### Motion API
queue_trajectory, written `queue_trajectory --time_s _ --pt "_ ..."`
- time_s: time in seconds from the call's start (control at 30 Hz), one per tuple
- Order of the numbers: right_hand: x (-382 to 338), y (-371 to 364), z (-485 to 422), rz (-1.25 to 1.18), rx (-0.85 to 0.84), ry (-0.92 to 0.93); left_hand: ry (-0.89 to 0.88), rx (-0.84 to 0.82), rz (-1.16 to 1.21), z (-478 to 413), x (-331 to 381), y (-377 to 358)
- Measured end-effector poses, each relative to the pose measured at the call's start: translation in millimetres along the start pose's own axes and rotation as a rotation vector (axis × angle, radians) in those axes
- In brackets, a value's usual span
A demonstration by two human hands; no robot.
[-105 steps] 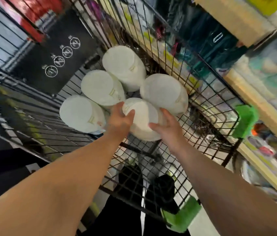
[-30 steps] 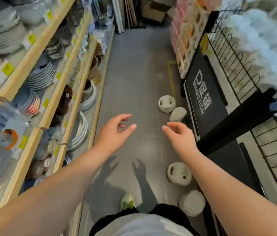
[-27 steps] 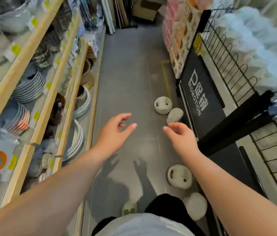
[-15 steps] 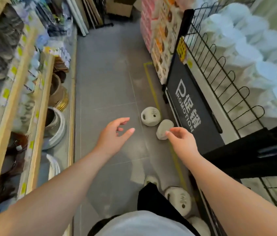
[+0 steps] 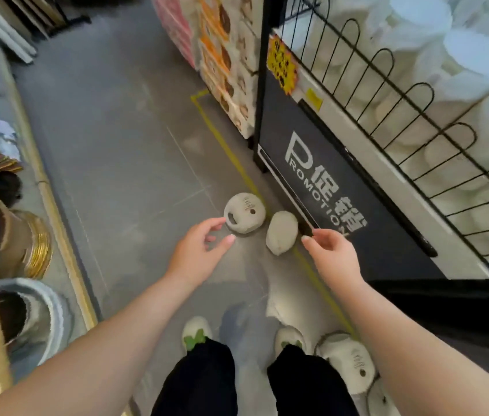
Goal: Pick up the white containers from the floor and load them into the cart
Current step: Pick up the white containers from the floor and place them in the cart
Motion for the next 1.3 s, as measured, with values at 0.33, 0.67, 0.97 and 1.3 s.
queue_trajectory --time_s 0.33,0.67,0.97,1.3 --pt "111 -108 -136 0.013 0.019 -0.073 -0.044 -0.161 -0.074 -165 -122 -102" --pt "283 -225 -295 -0.142 0.224 -0.113 -0.227 -0.369 -0.233 -323 -265 -275" --pt "334 -278 -344 -0.256 0.339 -0.064 -0.275 -0.543 -0.164 -384 -327 -357" --pt "341 -282 -353 -0.537 0.448 -0.06 -0.241 -0.596 0.001 -384 -339 -363"
Point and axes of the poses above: each hand's wrist, its own z-axis away from the middle knuckle, its own y-axis out of the back of the hand, x = y × z, the point moved 4 cm from there along -z, towards the middle knuckle, and after that the axes turned 2 degrees about z, right-handed, at the moved point
